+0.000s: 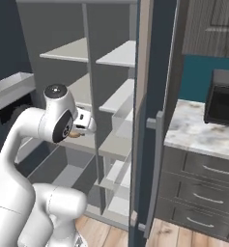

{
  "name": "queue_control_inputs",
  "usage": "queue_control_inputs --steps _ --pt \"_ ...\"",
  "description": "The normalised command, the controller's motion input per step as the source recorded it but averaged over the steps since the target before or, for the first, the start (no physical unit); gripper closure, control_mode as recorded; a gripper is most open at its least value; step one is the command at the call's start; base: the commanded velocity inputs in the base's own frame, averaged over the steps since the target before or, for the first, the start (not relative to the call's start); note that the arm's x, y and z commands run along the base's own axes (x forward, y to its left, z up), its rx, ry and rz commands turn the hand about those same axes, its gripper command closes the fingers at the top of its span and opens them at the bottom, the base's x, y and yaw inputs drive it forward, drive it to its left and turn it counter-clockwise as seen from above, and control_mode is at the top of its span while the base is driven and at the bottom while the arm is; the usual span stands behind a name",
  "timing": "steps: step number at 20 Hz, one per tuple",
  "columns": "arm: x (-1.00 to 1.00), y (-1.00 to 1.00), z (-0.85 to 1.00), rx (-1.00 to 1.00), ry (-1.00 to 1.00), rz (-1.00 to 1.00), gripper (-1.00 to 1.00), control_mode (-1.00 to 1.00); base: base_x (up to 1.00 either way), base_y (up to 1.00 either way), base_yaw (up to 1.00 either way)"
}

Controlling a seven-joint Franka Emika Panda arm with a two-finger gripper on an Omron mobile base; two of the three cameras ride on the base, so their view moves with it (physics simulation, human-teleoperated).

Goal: Take the lemon wedge and peach from the fridge shelf and place them in the freezer drawer to begin freezing them.

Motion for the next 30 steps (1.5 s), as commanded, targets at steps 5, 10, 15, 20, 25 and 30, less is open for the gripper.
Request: queue_control_inputs --steps 5,10,15,20,25,30 --pt "0.0 0.0 -0.05 -0.01 0.05 0.03 1.0 -1.0 -0.21 0.0 0.17" --pt "0.41 0.43 -0.64 -0.05 0.49 0.12 1.0 -1.0 0.0 0.0 0.0" --pt "0.54 0.62 -0.97 -0.01 0.54 0.18 1.0 -1.0 0.0 0.0 0.0" --pt "0.04 0.66 -0.98 0.0 0.16 0.25 1.0 -1.0 0.0 0.0 0.0" --pt "0.28 0.55 -0.85 0.0 -0.07 0.13 1.0 -1.0 0.0 0.0 0.0" --pt "0.12 0.09 -0.8 0.01 -0.15 0.11 1.0 -1.0 0.0 0.0 0.0"
